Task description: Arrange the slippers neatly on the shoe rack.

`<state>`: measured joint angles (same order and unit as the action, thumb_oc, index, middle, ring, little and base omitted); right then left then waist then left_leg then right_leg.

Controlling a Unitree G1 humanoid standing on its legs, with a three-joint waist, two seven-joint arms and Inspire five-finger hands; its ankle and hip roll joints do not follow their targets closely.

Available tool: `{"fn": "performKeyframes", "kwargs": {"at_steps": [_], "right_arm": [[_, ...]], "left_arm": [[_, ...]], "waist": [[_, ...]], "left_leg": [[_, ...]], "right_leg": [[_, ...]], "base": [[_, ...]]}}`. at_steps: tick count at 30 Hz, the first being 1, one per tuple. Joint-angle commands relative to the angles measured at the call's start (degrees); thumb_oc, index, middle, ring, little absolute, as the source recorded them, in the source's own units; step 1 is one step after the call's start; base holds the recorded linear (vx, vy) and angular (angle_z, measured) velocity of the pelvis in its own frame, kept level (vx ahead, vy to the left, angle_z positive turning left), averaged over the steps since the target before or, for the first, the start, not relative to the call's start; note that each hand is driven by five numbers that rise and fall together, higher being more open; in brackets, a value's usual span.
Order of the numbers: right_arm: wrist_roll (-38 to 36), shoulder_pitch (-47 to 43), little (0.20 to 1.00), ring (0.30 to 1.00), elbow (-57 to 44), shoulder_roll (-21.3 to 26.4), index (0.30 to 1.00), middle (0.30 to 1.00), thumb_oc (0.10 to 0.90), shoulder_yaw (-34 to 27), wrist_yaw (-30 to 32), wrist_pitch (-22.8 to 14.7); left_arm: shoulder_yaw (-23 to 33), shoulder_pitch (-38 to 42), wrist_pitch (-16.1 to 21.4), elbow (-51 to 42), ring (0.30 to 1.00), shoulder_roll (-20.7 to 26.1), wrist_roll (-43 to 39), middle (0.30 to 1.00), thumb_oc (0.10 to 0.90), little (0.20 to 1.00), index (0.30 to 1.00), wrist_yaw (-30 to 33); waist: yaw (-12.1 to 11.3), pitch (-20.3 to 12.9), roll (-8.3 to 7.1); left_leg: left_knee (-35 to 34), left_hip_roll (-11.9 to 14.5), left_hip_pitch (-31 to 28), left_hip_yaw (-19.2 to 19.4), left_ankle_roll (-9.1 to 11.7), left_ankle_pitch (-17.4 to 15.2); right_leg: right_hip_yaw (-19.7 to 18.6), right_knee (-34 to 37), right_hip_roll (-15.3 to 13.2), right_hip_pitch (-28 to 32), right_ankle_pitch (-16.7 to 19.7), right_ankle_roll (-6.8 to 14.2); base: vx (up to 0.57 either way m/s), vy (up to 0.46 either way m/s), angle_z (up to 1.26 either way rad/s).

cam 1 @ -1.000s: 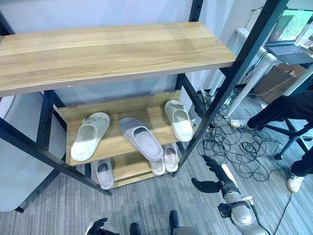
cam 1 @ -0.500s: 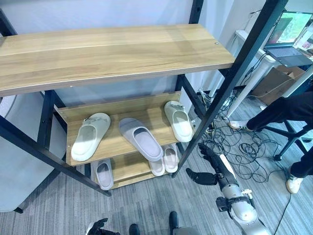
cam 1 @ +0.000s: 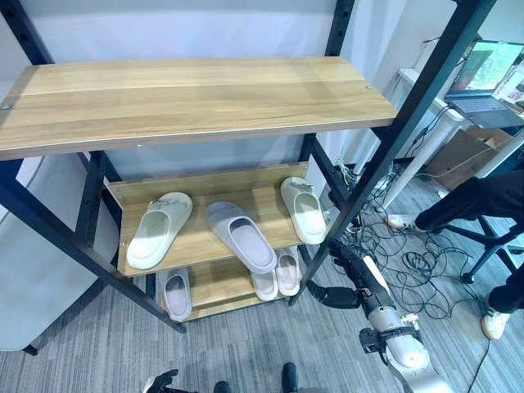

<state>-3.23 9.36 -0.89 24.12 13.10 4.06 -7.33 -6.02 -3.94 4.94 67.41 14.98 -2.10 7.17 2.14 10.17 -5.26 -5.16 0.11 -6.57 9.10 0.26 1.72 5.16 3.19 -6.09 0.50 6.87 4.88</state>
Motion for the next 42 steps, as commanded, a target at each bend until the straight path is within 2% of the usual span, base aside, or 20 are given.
{"fn": "performKeyframes", "kwargs": {"at_steps": [1, 17, 42], "right_arm": [[-2.5, -8.0, 0.900, 0.900, -11.0, 1.0, 0.900, 0.900, 0.800, -0.3, 0.1, -7.5], [-1.1, -17.2, 0.900, 0.900, -12.7, 0.8, 0.900, 0.900, 0.800, 5.3, 0.6, -7.8], [3.7, -27.6, 0.900, 0.900, -2.5, 0.9, 0.900, 0.900, 0.800, 7.7, 6.1, -6.2]], "left_arm": [[-1.8, 0.2, 1.4, 2.0, 0.900, -1.6, 1.3, 0.900, 0.800, 0.900, 0.900, 0.0], [-2.8, 0.3, 1.4, 2.2, 0.900, -1.8, 0.4, 0.900, 0.800, 0.900, 0.900, 0.6], [-3.1, 0.1, 1.6, 1.7, 0.900, -1.1, -3.2, 0.900, 0.800, 0.900, 0.900, 1.3]], "waist": [[-1.8, -0.6, 0.26], [-3.9, -0.5, -0.08], [-8.4, 1.3, -0.25]], "left_leg": [[0.2, -0.3, 1.7, -2.5, 0.4, -3.5], [0.2, 0.1, 3.0, -4.1, 1.1, -2.7], [0.2, 0.5, 5.4, -6.5, 1.8, -1.5]], "right_leg": [[-0.4, -3.4, -2.6, -3.0, -2.0, 5.3], [2.3, -3.3, -3.2, -2.6, -2.5, 4.8], [5.1, -2.6, -3.3, -2.9, -3.2, 4.2]], "base": [[-0.01, 0.007, 0.10], [-0.01, 0.000, 0.11], [0.01, -0.004, 0.05]]}}
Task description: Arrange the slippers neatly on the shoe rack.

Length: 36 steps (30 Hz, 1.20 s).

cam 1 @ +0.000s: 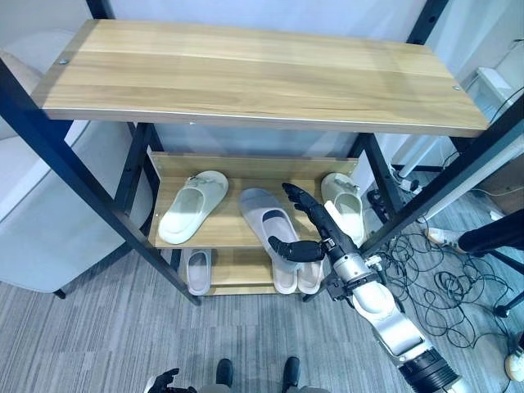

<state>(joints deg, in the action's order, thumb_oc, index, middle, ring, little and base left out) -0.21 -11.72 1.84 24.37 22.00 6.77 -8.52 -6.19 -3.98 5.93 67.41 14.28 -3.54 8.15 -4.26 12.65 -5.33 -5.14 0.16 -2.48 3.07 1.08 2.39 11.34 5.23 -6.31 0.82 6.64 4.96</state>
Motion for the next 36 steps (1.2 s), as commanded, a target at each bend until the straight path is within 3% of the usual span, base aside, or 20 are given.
{"fn": "performKeyframes", "kwargs": {"at_steps": [1, 20, 36], "right_arm": [[0.8, -6.5, 0.900, 0.900, -4.9, 0.6, 0.900, 0.900, 0.800, -1.3, 3.6, -5.0], [3.5, -11.2, 0.900, 0.900, 0.1, 2.3, 0.900, 0.900, 0.800, -2.2, 7.2, -4.1], [2.2, -7.6, 0.900, 0.900, -6.8, 1.8, 0.900, 0.900, 0.800, -5.2, 6.3, -5.8]], "left_arm": [[-2.9, 0.1, 0.5, 1.6, 0.900, -0.4, -1.9, 0.900, 0.800, 0.900, 0.900, 0.3], [-4.1, 0.6, 1.0, 1.2, 0.900, -0.2, -2.9, 0.900, 0.800, 0.900, 0.900, -0.3], [-3.7, 0.3, 0.7, 0.9, 0.900, -0.9, -2.7, 0.900, 0.800, 0.900, 0.900, -0.6]], "waist": [[-2.1, -1.1, -0.17], [-3.7, 0.9, 0.20], [-2.3, 0.5, 0.26]], "left_leg": [[0.1, 0.5, 1.5, -0.6, 1.0, -2.1], [0.1, 0.5, 4.1, -2.1, 1.8, -1.1], [0.1, 0.9, 3.1, -1.5, 1.7, -1.9]], "right_leg": [[-0.9, -4.6, -3.1, -3.2, -3.0, 4.1], [0.9, -4.7, -3.4, -4.6, -3.1, 4.0], [0.2, -4.3, -3.0, -4.2, -3.5, 3.9]], "base": [[0.00, -0.013, 0.19], [0.00, -0.007, 0.08], [0.00, 0.000, 0.00]]}}
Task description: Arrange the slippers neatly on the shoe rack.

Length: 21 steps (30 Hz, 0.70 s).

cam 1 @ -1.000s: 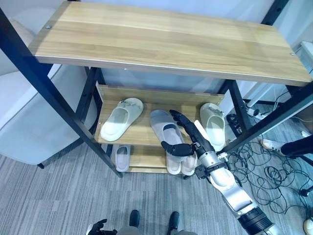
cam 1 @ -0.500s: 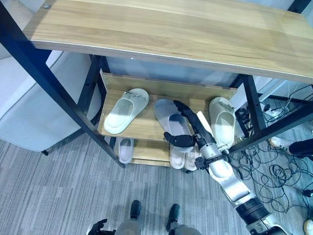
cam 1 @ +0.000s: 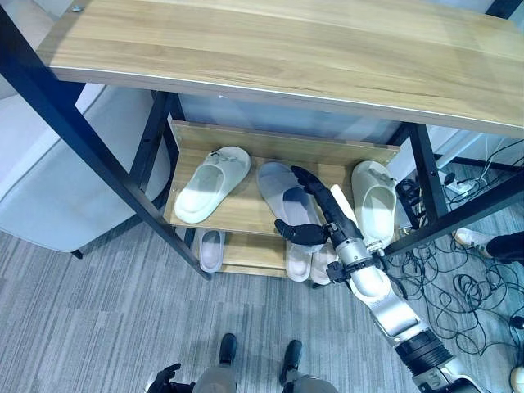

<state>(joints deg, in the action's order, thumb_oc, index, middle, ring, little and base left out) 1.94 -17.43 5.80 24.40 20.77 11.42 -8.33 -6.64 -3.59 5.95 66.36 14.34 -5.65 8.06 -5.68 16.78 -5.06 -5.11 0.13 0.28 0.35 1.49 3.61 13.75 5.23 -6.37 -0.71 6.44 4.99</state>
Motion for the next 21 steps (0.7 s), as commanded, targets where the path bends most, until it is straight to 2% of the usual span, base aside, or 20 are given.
{"fn": "performKeyframes", "kwargs": {"at_steps": [1, 8, 21], "right_arm": [[0.3, -2.0, 0.900, 0.900, -10.8, 1.8, 0.900, 0.900, 0.800, -3.9, 1.8, -6.0], [2.5, -3.8, 0.900, 0.900, -9.1, 2.1, 0.900, 0.900, 0.800, -2.8, 2.7, -5.4], [3.2, -12.2, 0.900, 0.900, 1.8, 3.2, 0.900, 0.900, 0.800, 1.1, 4.6, -3.2]], "left_arm": [[-3.3, -0.1, 0.6, 1.9, 0.900, -0.9, -0.5, 0.900, 0.800, 0.900, 0.900, -0.6], [-3.7, -0.3, 0.8, 1.3, 0.900, -0.9, -0.6, 0.900, 0.800, 0.900, 0.900, -0.5], [-4.9, -0.4, 1.1, 1.4, 0.900, 0.0, -1.3, 0.900, 0.800, 0.900, 0.900, -0.9]], "waist": [[-0.9, -3.6, -0.02], [-1.1, -3.7, -0.08], [-3.1, -3.0, -0.05]], "left_leg": [[0.1, 0.9, 0.2, 1.3, 1.3, -3.2], [0.1, 1.0, 0.0, 1.4, 1.3, -3.3], [0.1, 1.0, 0.7, 0.8, 1.7, -2.9]], "right_leg": [[-2.3, -4.3, -2.8, -2.6, -3.3, 3.8], [-2.3, -3.8, -2.7, -2.1, -3.3, 3.8], [-1.6, -3.6, -2.7, -2.3, -3.2, 3.6]], "base": [[0.00, 0.000, 0.00], [0.00, 0.000, 0.00], [0.00, -0.001, 0.00]]}}
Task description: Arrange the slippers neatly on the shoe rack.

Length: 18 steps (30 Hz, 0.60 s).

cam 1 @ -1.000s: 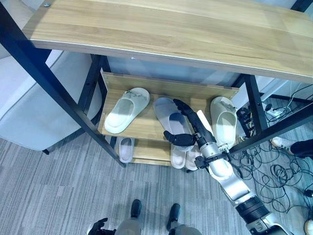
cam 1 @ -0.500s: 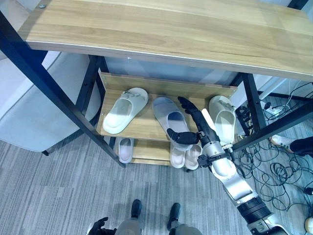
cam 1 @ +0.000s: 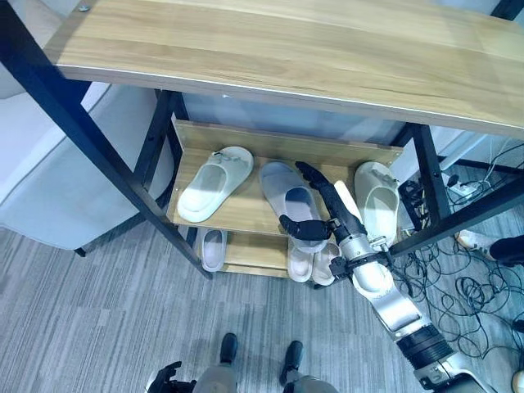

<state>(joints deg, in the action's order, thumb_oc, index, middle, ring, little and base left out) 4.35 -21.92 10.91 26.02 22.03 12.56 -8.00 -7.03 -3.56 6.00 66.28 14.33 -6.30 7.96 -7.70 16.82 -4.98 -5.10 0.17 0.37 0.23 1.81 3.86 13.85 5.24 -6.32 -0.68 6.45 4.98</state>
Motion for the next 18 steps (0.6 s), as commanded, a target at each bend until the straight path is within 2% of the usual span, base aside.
{"fn": "performKeyframes", "kwargs": {"at_steps": [1, 18], "right_arm": [[0.8, -7.7, 0.900, 0.900, -3.3, 1.6, 0.900, 0.900, 0.800, -0.2, 3.4, -3.6], [-0.1, -10.9, 0.900, 0.900, 3.2, 4.8, 0.900, 0.900, 0.800, 0.3, 4.0, -2.7]], "left_arm": [[-4.5, -0.5, 1.0, 1.5, 0.900, 0.0, -0.7, 0.900, 0.800, 0.900, 0.900, -0.8], [-5.5, -0.1, 1.6, 1.1, 0.900, 0.3, -1.9, 0.900, 0.800, 0.900, 0.900, -1.4]], "waist": [[-1.0, -3.0, -0.13], [-1.6, -2.4, 0.06]], "left_leg": [[0.1, 1.0, 0.7, 0.9, 1.3, -3.2], [0.1, 1.0, 1.6, 0.5, 1.5, -2.8]], "right_leg": [[-1.7, -3.6, -2.7, -2.3, -3.2, 3.6], [-0.9, -3.8, -2.9, -3.0, -3.3, 3.6]], "base": [[0.02, -0.013, 0.04], [0.00, 0.000, 0.00]]}}
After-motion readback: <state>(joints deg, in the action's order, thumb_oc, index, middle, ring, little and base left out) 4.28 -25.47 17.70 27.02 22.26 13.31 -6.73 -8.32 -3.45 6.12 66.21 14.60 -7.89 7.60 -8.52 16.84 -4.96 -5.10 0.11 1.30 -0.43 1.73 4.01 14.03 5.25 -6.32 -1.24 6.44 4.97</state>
